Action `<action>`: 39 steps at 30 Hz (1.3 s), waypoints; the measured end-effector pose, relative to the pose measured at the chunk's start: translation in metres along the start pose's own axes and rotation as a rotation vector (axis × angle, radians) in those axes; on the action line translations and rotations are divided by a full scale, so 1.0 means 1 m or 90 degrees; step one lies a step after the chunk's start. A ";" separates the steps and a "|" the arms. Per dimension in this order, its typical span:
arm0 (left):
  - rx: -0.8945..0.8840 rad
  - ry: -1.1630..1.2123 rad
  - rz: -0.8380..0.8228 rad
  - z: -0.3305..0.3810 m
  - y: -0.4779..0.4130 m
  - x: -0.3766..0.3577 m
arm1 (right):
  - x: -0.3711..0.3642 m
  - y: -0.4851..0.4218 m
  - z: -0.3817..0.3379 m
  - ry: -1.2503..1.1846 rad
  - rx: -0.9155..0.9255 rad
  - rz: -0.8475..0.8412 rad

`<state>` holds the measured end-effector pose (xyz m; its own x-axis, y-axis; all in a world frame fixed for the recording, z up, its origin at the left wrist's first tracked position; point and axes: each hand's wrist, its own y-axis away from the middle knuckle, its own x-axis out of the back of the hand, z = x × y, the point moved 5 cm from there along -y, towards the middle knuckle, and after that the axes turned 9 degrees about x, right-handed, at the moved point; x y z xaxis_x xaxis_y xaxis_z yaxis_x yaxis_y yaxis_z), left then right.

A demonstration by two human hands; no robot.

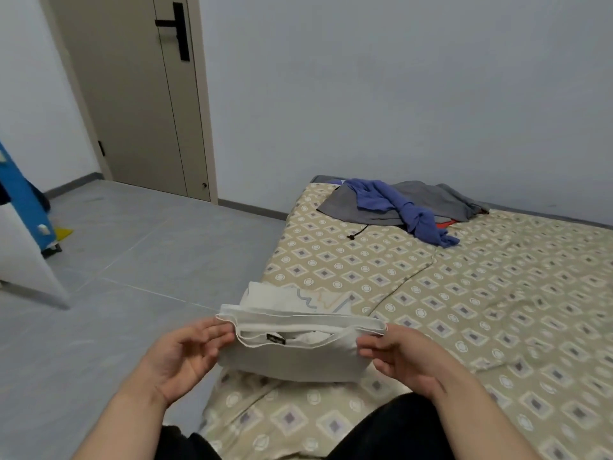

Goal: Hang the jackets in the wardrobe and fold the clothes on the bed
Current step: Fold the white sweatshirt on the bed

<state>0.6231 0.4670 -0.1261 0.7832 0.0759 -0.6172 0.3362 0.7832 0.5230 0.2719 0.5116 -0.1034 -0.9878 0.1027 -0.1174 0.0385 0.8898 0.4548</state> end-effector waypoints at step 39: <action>-0.193 -0.864 0.315 0.010 -0.192 -0.072 | 0.020 -0.110 0.041 0.571 -0.093 0.282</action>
<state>0.5076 0.3048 -0.1767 0.7195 -0.1209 0.6839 -0.0909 0.9599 0.2653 0.2543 0.4345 -0.1917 -0.6401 -0.0151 0.7682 0.4699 0.7832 0.4070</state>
